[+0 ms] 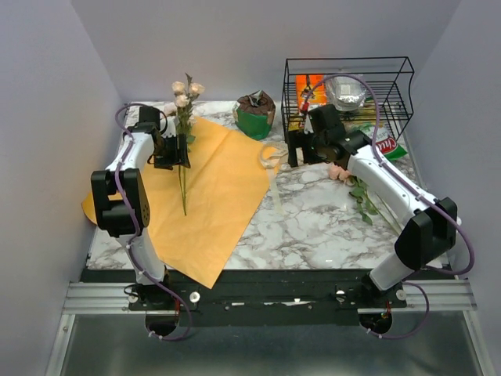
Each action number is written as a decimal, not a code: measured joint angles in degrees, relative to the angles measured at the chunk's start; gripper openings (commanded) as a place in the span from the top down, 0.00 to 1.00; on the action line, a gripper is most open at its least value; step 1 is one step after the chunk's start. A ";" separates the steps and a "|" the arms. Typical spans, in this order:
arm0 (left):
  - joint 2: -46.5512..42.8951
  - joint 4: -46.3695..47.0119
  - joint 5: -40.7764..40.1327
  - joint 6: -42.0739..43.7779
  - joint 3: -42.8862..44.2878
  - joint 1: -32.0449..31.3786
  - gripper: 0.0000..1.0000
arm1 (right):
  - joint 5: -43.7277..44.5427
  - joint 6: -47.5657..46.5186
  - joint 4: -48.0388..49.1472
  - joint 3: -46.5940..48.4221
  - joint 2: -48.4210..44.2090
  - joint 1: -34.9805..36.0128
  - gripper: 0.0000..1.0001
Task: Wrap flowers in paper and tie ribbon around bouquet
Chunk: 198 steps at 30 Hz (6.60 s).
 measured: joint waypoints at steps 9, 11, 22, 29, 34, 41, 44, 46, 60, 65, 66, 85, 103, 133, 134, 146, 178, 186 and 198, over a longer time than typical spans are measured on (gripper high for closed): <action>-3.26 -2.51 -4.48 3.93 4.15 0.02 0.01 | 8.70 -6.84 -2.27 -14.71 -2.27 -13.33 0.10; -6.21 -3.10 -4.48 5.09 5.16 0.02 0.01 | 10.99 -7.85 -2.32 -16.57 -1.44 -16.20 0.17; -22.84 -4.85 -1.20 9.22 1.81 0.04 0.01 | 11.67 -12.74 -0.52 -17.62 9.22 -21.57 0.26; -24.46 -5.68 0.81 9.46 -1.62 0.07 0.01 | 12.35 -14.99 -1.03 -13.31 15.65 -23.43 0.28; -24.96 -5.68 1.31 9.44 -1.92 0.04 0.01 | 13.92 -16.13 -0.90 -12.22 16.85 -23.85 0.72; -25.49 -5.66 1.75 9.44 -1.92 0.04 0.01 | 17.40 -17.20 -0.98 -12.22 17.44 -23.82 0.99; -25.49 -5.66 2.08 9.44 -1.92 0.07 0.01 | 17.09 -16.98 -1.84 -12.22 15.98 -23.78 0.99; -25.53 -5.68 2.32 9.44 -1.92 0.04 0.01 | 15.80 -16.55 -3.39 -12.22 13.20 -23.37 0.99; -26.34 -8.92 16.04 10.08 2.03 -0.96 0.17 | -14.82 -15.08 -13.35 -4.74 -9.64 -8.02 0.99; -26.49 -11.89 22.64 12.59 5.25 -5.44 0.04 | -23.50 -2.86 -4.68 -1.55 -13.70 -5.20 0.99; -26.93 -12.31 23.89 13.18 5.64 -7.10 0.02 | -23.85 0.07 -1.99 -0.31 -13.73 -4.11 0.99; -33.48 0.46 33.24 -0.35 -1.29 -16.52 0.81 | -25.83 27.15 27.10 19.69 4.11 13.00 0.99; -20.52 0.72 11.50 -3.58 -0.50 -6.45 1.00 | -7.02 10.60 13.55 12.81 -3.41 9.42 0.08; 0.20 -2.56 -4.31 2.89 11.85 -3.48 0.01 | 13.75 -11.37 0.68 -18.38 -0.74 -23.47 0.03; -1.51 -2.56 -4.22 3.23 11.50 -3.48 0.01 | 14.40 -12.00 0.72 -18.38 0.94 -24.22 0.03; -14.82 -2.23 -2.12 6.49 5.31 -3.48 0.01 | 16.35 -17.57 1.42 -14.93 14.60 -29.79 0.42; -21.75 -8.87 11.28 9.68 6.51 -3.48 0.01 | -1.81 -13.33 -21.29 -10.73 -8.24 -4.24 0.99; -25.79 -8.55 23.69 8.96 6.34 -7.37 0.01 | -22.93 5.66 6.75 -2.21 -16.35 2.32 0.99; -34.58 1.57 38.66 -0.39 0.63 -13.57 0.02 | -26.56 20.79 26.10 18.88 7.82 14.12 0.99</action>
